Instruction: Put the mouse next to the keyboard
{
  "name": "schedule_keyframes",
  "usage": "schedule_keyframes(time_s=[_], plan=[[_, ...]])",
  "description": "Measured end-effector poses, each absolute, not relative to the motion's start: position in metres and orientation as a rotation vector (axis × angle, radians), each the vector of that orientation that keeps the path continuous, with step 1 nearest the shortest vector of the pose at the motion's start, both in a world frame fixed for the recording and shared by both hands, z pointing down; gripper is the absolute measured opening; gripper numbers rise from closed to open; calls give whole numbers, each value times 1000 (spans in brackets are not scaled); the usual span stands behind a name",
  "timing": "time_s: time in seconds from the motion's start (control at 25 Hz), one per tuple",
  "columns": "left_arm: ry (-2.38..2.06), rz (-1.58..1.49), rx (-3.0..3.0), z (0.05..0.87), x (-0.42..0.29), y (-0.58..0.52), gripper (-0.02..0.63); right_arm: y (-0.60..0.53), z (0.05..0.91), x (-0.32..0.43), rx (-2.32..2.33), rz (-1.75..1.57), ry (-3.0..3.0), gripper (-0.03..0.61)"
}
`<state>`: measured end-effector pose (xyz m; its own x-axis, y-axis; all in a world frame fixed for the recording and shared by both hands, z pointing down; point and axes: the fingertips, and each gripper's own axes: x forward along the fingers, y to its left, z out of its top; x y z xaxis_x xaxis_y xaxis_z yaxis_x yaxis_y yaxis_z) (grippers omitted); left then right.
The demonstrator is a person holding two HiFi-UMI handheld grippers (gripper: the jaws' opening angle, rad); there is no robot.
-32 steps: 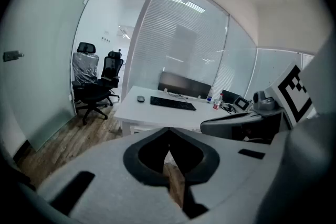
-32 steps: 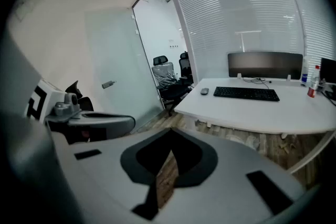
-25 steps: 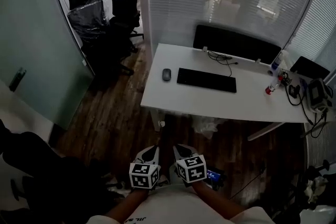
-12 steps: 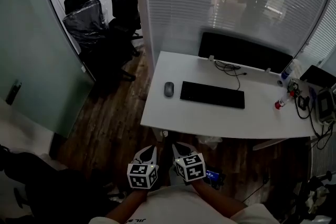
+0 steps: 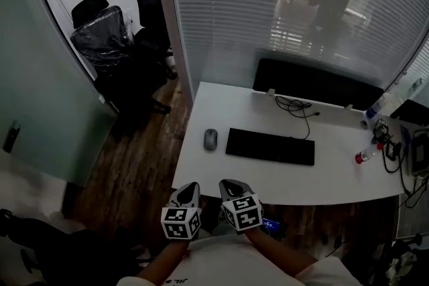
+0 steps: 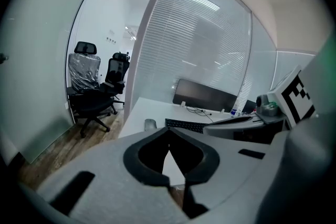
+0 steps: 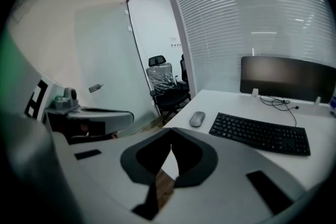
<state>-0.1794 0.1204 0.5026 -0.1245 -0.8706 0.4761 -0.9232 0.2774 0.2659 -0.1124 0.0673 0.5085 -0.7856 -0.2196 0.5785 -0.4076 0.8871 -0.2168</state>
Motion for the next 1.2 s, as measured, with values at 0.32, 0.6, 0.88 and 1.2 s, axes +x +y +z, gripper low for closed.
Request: schedule_keyframes(time_s=[0.32,0.6,0.88,1.2], plan=[[-1982,158,1594,506,-208,92,2,39,507,-143,473,473,-2490,5],[-1951,186,1645,503,-236,71,2,18,503,-169,558,473,-2484,5],[-1921,186,1670,510,-252,57,2,4,514,-188,633,481,-2448,5],[-1911,193,1694,524,-269,40,2,-18,535,-206,710,487,-2419,30]])
